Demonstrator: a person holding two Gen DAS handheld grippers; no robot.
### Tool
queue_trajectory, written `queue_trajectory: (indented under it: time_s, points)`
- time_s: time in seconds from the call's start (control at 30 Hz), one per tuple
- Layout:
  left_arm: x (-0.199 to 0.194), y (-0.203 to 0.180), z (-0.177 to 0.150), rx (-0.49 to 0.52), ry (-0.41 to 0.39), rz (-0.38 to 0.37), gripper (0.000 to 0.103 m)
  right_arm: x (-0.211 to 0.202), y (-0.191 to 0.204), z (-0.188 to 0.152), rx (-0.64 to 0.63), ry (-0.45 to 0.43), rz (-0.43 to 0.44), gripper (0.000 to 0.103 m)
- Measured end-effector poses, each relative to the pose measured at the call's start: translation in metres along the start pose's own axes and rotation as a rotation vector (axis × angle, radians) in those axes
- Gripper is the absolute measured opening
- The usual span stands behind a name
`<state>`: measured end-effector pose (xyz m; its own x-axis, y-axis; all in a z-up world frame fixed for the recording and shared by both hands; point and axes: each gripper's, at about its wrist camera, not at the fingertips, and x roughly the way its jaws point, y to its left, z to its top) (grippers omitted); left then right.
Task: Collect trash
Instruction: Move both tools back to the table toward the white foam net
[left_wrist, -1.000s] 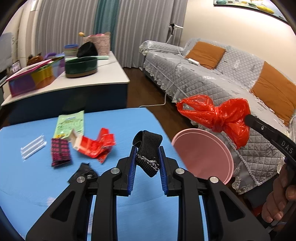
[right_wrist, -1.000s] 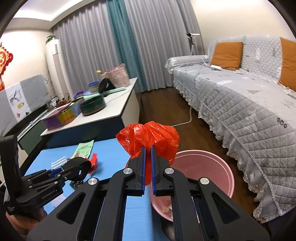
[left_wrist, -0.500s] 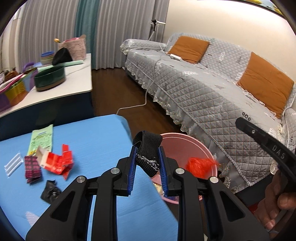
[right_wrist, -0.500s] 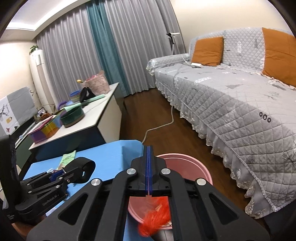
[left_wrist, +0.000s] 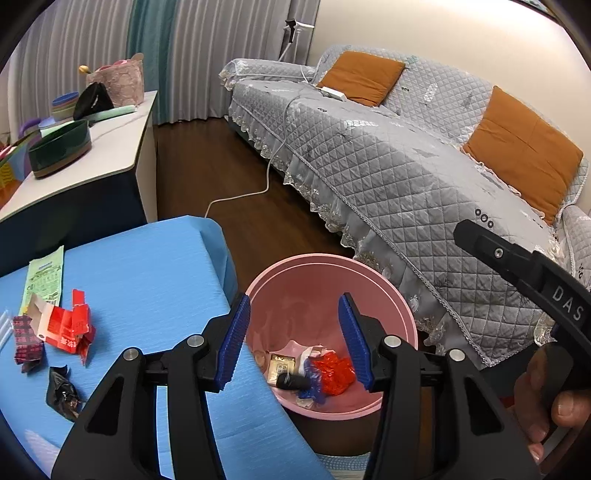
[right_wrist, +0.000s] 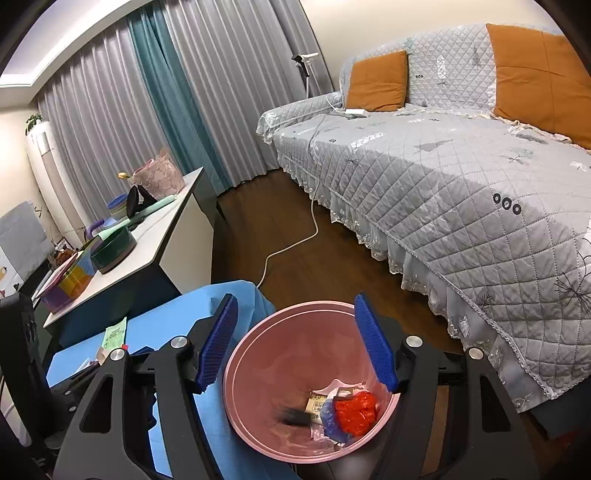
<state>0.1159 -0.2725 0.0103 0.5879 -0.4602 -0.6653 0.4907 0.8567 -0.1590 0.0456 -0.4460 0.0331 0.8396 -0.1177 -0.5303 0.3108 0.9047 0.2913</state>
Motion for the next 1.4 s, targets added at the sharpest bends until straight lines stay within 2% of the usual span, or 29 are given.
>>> queue_trajectory:
  time_s: [0.4,0.73,1.0,1.4]
  points:
    - [-0.024,0.019,-0.004,-0.022,-0.023,0.022,0.049,-0.007,0.022,-0.003,-0.040,-0.034,0.013,0.065]
    - [-0.061,0.057,-0.018,-0.074,-0.059,0.058,0.049,-0.013,0.054,-0.014,-0.091,-0.029,0.056,0.063]
    - [-0.095,0.100,-0.046,-0.132,-0.074,0.127,0.049,-0.016,0.084,-0.023,-0.125,-0.015,0.099,0.063]
    - [-0.135,0.174,-0.105,-0.306,-0.056,0.233,0.049,-0.016,0.157,-0.049,-0.221,0.042,0.215,0.062]
